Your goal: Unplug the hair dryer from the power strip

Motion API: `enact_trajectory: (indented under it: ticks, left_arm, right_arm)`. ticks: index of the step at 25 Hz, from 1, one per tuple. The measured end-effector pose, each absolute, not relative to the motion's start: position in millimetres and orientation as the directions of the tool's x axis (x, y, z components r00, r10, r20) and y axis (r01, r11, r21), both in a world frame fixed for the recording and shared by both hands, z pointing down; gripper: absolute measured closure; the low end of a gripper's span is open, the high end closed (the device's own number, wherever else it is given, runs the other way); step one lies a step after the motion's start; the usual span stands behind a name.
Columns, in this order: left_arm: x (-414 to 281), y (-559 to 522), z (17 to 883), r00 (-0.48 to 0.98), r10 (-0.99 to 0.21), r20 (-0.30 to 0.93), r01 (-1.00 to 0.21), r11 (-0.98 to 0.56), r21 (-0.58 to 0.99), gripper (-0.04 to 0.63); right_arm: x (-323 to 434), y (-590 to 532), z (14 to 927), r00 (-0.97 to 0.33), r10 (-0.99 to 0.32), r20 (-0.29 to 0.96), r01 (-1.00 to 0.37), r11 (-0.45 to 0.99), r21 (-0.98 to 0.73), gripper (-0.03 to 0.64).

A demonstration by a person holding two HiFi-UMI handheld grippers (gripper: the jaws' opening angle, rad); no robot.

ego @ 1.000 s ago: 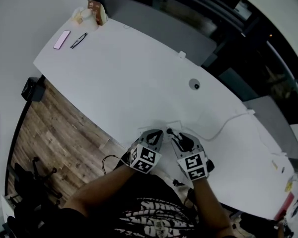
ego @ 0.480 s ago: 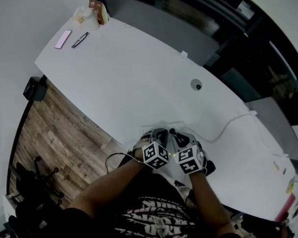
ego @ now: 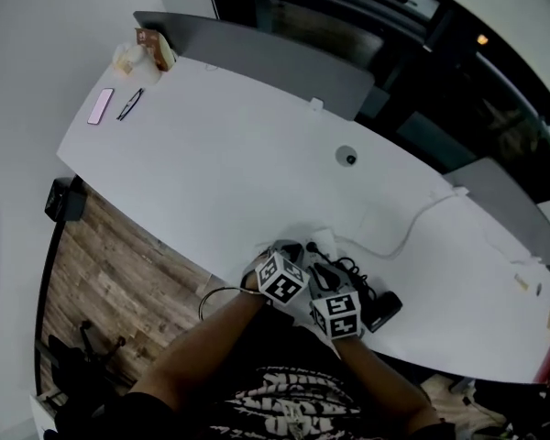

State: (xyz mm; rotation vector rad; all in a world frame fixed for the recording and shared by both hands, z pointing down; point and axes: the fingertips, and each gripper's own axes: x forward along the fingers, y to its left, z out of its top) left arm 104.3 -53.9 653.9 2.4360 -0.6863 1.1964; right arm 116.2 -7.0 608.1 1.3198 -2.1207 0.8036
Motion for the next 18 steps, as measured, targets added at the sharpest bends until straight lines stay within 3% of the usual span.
enact_trajectory:
  ticks: [6,9,11,14,18]
  left_arm:
    - [104.7,-57.5,651.6,0.604,-0.298,0.739,-0.558,-0.82,0.125,0.568]
    - [104.4,-56.8,653.2,0.599,-0.299,0.743,-0.555,-0.824,0.116,0.568]
    - [105.2,-54.8,653.1,0.599,-0.294,0.745,-0.556,-0.823,0.121,0.568]
    - [108.4,-53.7,651.4,0.601,-0.292,0.744,-0.556,-0.822,0.126,0.568]
    - [107.4,-55.5,651.4,0.596,-0.304,0.743,-0.555,-0.825,0.108,0.568]
  right_arm:
    - [125.1,-24.6,551.2,-0.355,-0.713,0.605,-0.9,0.435,-0.016,0.541]
    - [132.8,-32.2,575.9,-0.318,-0.617,0.72,-0.841,0.534,0.087,0.54]
    - [131.4,-33.6,601.3,-0.303,-0.508,0.806,-0.783,0.615,0.094,0.472]
    - [134.3,-39.4,607.9,-0.28,-0.475,0.834,-0.745,0.655,0.123,0.555]
    - [129.0,-35.1,608.1,-0.321,-0.434,0.842,-0.746,0.664,0.058,0.566]
